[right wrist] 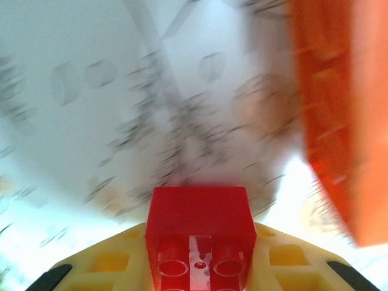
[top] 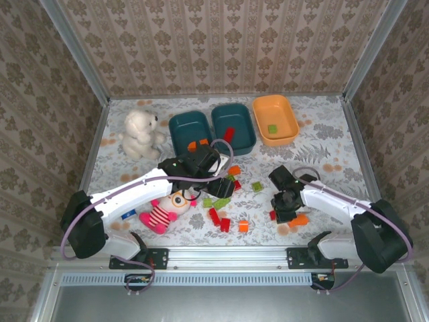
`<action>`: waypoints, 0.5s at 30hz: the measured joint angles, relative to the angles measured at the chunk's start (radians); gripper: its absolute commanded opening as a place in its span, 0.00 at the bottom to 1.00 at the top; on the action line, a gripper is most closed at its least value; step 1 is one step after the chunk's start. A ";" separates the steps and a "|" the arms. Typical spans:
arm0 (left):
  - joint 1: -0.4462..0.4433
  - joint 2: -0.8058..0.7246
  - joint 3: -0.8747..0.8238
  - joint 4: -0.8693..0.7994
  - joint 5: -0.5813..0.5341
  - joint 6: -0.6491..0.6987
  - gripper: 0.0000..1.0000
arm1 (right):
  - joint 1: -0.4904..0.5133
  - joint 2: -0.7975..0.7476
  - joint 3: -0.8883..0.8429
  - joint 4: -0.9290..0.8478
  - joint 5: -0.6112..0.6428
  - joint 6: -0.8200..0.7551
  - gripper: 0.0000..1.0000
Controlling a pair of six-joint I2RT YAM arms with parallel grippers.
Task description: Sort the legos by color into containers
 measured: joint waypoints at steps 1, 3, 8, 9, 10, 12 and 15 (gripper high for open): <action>0.006 0.000 0.000 0.003 0.003 -0.005 0.65 | 0.000 0.008 0.039 -0.006 0.007 -0.024 0.21; 0.027 -0.010 0.000 0.009 0.006 -0.022 0.65 | 0.000 0.028 0.156 -0.033 0.032 -0.084 0.20; 0.149 -0.043 0.027 0.016 0.011 -0.066 0.66 | 0.000 0.113 0.508 -0.070 0.112 -0.293 0.20; 0.179 -0.047 0.039 0.022 0.013 -0.076 0.66 | 0.000 0.138 0.564 -0.069 0.119 -0.338 0.20; 0.208 -0.048 0.050 0.028 0.016 -0.084 0.66 | 0.000 0.168 0.615 -0.068 0.126 -0.382 0.20; 0.267 -0.048 0.071 0.042 0.025 -0.105 0.66 | 0.000 0.254 0.719 -0.068 0.129 -0.484 0.20; 0.341 -0.046 0.088 0.056 0.034 -0.134 0.66 | 0.000 0.428 0.883 -0.078 0.127 -0.632 0.20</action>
